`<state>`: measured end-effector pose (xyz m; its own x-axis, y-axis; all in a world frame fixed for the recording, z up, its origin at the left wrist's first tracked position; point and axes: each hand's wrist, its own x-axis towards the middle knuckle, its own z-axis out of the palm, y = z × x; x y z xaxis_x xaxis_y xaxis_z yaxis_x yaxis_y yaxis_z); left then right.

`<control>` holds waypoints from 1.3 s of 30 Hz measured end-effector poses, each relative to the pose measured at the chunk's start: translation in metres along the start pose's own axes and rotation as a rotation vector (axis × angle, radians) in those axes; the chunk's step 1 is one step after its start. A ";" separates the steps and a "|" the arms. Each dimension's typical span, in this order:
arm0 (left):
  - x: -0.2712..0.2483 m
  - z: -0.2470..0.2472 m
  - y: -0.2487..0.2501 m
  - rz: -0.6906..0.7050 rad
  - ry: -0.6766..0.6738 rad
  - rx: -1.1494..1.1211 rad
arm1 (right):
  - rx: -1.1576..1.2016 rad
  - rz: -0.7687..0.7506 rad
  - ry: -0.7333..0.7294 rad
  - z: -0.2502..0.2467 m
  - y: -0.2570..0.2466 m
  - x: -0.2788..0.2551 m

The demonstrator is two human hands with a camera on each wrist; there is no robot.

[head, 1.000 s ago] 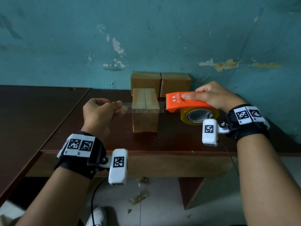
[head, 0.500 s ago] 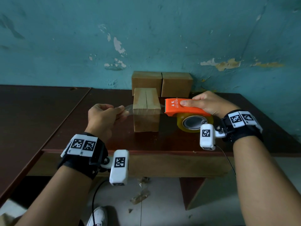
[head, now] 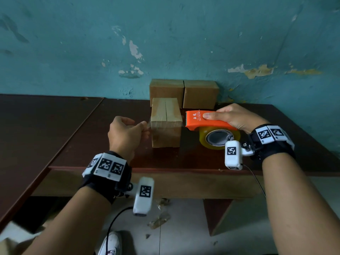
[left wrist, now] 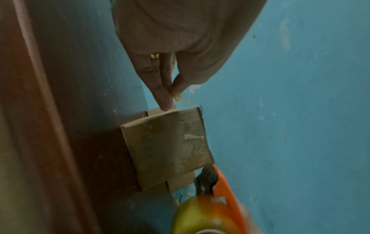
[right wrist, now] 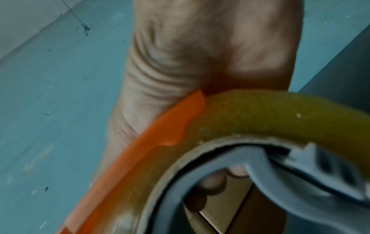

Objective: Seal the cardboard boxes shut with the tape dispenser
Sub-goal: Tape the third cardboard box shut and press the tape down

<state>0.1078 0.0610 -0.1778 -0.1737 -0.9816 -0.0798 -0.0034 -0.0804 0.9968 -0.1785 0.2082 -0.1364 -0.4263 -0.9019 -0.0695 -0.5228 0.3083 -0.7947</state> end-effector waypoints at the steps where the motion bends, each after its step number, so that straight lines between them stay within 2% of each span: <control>1: -0.001 0.001 -0.002 0.059 0.020 0.077 | 0.003 -0.002 0.000 0.000 0.000 0.000; 5: -0.002 0.005 -0.006 0.191 0.058 0.281 | -0.006 0.006 0.001 0.001 -0.001 0.000; 16: -0.005 0.014 -0.014 0.363 -0.006 0.462 | -0.028 0.008 0.005 0.005 -0.006 0.003; 19: -0.004 0.014 -0.016 0.368 -0.015 0.483 | -0.028 0.010 -0.009 0.006 -0.007 0.002; 30: 0.002 0.015 -0.023 0.242 -0.059 0.630 | -0.024 0.006 0.007 0.005 -0.006 0.003; 37: 0.005 0.010 -0.016 0.325 -0.034 0.549 | -0.049 0.002 -0.003 0.004 -0.006 0.003; 39: 0.005 0.010 -0.014 0.402 -0.064 0.516 | -0.046 -0.001 -0.004 0.004 -0.006 0.002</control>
<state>0.0976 0.0590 -0.1917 -0.3183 -0.9043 0.2846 -0.3949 0.3994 0.8274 -0.1730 0.2030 -0.1340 -0.4230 -0.9033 -0.0713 -0.5563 0.3210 -0.7665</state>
